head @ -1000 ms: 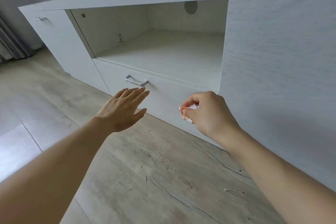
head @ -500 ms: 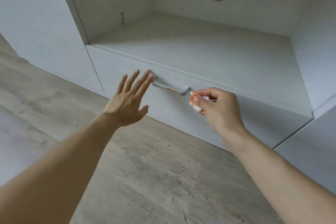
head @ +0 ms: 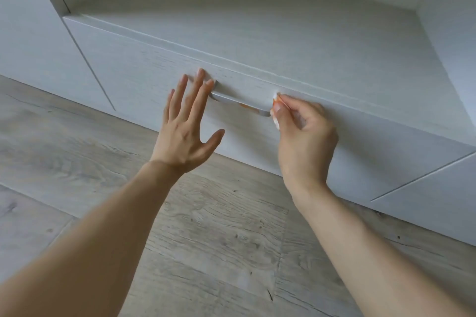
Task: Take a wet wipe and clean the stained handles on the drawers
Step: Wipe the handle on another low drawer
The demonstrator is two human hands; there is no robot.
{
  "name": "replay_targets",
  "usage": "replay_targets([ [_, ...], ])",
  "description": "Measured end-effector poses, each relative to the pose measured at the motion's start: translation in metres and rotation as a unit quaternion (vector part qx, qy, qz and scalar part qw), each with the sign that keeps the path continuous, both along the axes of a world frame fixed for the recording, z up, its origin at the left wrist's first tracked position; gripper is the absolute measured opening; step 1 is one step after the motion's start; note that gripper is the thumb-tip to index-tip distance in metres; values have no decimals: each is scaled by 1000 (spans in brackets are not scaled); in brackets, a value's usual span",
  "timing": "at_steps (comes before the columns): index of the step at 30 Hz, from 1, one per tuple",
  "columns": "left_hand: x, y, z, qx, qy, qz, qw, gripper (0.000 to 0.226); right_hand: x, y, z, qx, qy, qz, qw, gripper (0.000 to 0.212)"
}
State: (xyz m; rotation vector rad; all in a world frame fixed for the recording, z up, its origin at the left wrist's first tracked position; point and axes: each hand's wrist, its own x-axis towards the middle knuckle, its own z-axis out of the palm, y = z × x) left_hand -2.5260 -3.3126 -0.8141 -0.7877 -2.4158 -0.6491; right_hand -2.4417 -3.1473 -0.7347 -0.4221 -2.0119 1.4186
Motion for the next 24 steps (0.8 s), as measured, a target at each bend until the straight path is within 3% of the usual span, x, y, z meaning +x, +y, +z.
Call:
replay_targets([
  [4,-6,1,-8,14,28,12,999,78,2,-11,-13,19,48,-11,999,16],
  [9,1,-6,4,-25,13,14,1000,77,1,-7,-9,-136,43,-13,990,17],
  [14,2,-14,12,-71,-1,-6,997,81,4,-21,-12,-218,57,-25,974,14],
  [20,-3,-18,15,-91,10,-21,996,82,2,-25,-14,-271,84,-54,957,14],
  [24,-10,-17,8,-74,37,-29,996,81,12,-27,-19,-252,70,-27,965,10],
])
